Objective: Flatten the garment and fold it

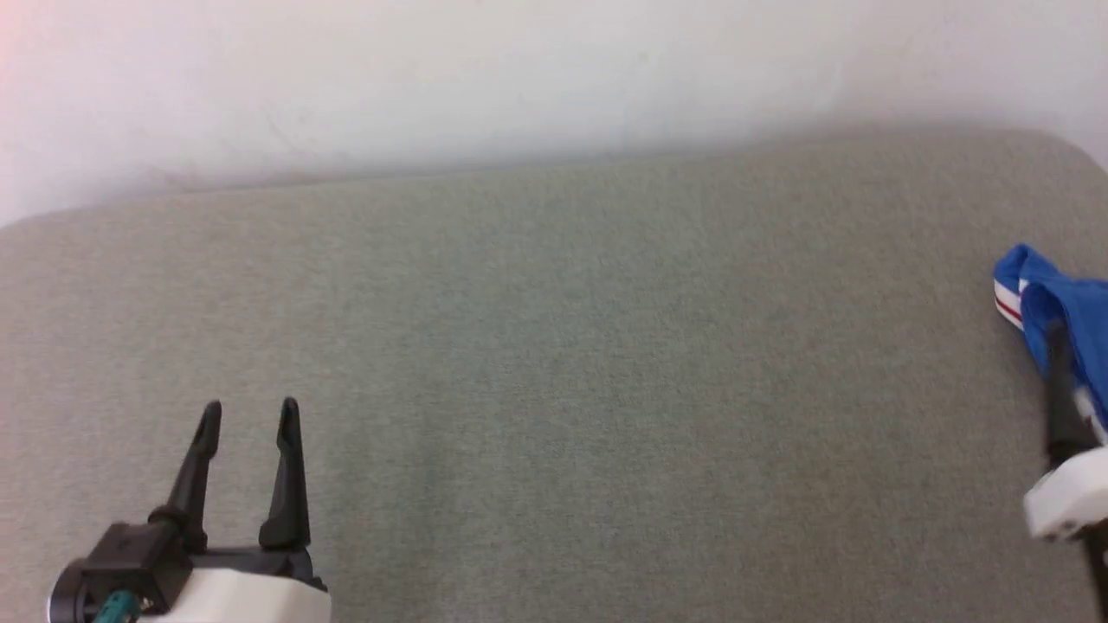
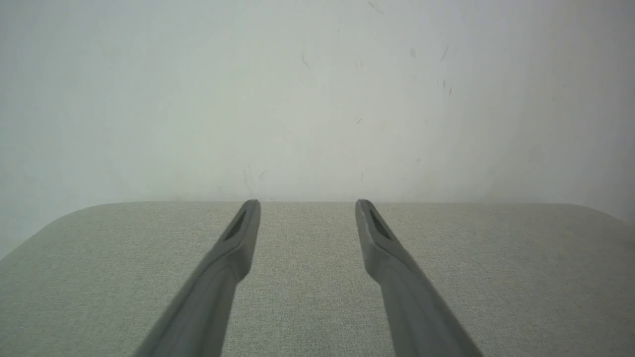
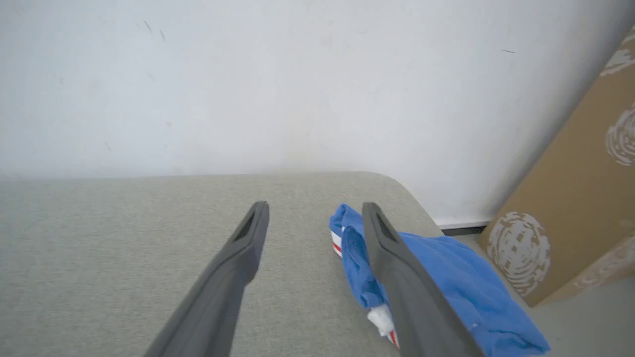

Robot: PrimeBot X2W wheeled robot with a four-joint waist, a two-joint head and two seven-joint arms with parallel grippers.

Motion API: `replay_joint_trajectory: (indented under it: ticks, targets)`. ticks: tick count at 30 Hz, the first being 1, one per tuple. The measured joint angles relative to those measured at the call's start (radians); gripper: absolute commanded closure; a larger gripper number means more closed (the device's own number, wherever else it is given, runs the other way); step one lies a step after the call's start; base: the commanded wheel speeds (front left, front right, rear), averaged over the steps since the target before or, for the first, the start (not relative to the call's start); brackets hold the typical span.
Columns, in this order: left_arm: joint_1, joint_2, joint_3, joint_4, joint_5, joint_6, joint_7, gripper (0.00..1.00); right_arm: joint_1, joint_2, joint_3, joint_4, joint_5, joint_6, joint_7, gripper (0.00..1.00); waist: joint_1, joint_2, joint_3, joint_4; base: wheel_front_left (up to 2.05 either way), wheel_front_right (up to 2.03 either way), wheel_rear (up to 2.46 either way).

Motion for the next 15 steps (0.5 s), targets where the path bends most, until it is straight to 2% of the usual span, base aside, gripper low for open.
replay_joint_trajectory:
  ticks: [5, 15]
  targets:
    - [0.029, -0.012, -0.01, 0.023, -0.026, -0.009, -0.003, 0.0, 0.094, 0.055, 0.062, -0.056, 0.001, 0.0, -0.04, 0.0, 0.0001, 0.0, -0.056, 0.035, 0.0, 0.0, 0.0]
    - [0.098, -0.06, -0.065, 0.057, -0.042, -0.019, -0.002, 0.0, 0.176, 0.092, 0.204, -0.04, -0.054, 0.0, -0.153, 0.0, 0.0001, 0.0, -0.147, 0.077, 0.0, 0.0, 0.0]
